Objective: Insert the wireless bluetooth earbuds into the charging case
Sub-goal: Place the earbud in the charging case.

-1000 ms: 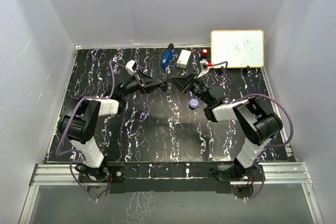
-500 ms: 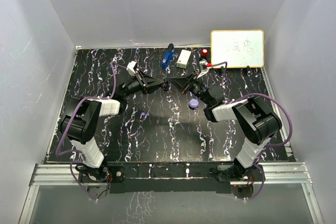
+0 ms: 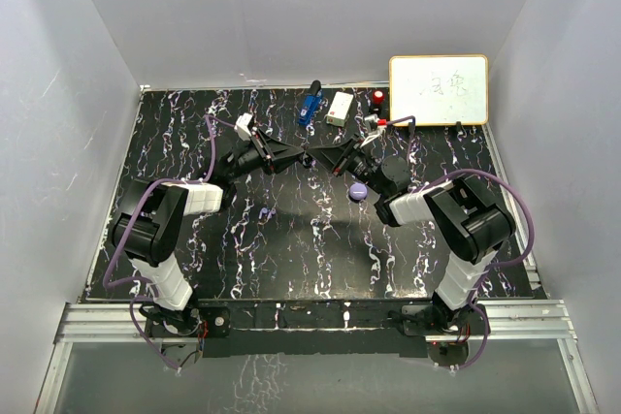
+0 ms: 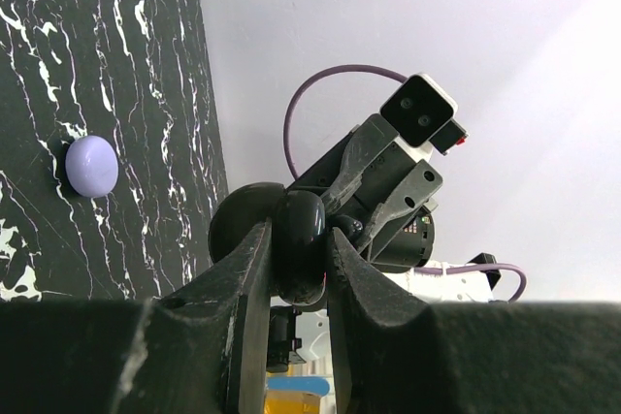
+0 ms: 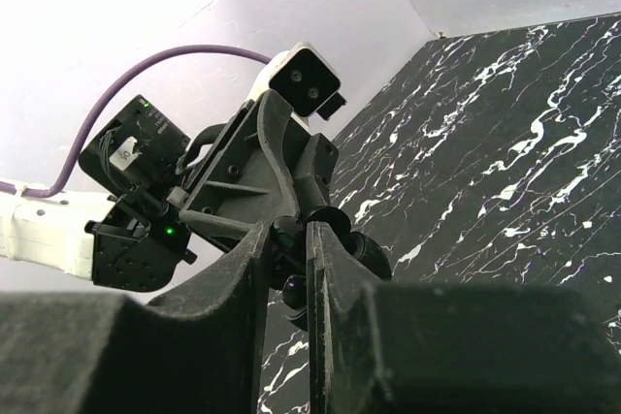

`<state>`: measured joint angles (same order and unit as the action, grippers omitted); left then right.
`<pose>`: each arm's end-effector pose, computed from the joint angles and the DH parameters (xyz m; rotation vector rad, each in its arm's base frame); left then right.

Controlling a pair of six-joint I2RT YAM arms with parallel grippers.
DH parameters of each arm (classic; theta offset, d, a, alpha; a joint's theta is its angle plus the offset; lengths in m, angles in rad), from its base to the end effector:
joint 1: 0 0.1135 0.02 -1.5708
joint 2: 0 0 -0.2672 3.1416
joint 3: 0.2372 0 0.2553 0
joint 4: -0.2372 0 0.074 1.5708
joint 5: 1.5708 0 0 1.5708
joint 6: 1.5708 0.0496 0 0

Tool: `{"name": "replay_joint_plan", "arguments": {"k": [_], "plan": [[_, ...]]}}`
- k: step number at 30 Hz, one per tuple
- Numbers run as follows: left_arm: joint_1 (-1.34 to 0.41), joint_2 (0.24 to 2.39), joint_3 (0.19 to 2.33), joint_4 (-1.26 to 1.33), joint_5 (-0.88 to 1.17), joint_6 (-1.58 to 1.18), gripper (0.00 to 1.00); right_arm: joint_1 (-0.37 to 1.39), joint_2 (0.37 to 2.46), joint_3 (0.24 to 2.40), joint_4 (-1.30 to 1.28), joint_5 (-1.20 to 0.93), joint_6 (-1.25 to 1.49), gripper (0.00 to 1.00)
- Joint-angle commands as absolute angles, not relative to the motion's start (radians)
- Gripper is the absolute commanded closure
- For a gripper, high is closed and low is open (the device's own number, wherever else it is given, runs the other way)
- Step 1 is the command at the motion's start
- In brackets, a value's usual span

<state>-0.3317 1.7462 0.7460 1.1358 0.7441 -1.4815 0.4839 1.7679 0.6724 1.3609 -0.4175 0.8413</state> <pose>0.3300 -0.1492 0.2151 -0.2819 1.8105 -1.9114 0.3043 0.1827 0.2136 -0.1343 1.4623 1.3751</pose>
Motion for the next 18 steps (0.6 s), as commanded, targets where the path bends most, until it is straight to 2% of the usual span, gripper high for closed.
{"name": "replay_joint_plan", "arguments": {"k": [1,18], "plan": [[-0.341,1.699,0.785,1.16,0.738,-1.482,1.0,0.49,1.766,0.689,1.405,-0.407,0.833,1.0],[-0.347,1.693,0.775,1.192,0.733,-1.498,1.0,0.49,1.757,0.686,1.401,-0.384,0.831,1.0]]}}
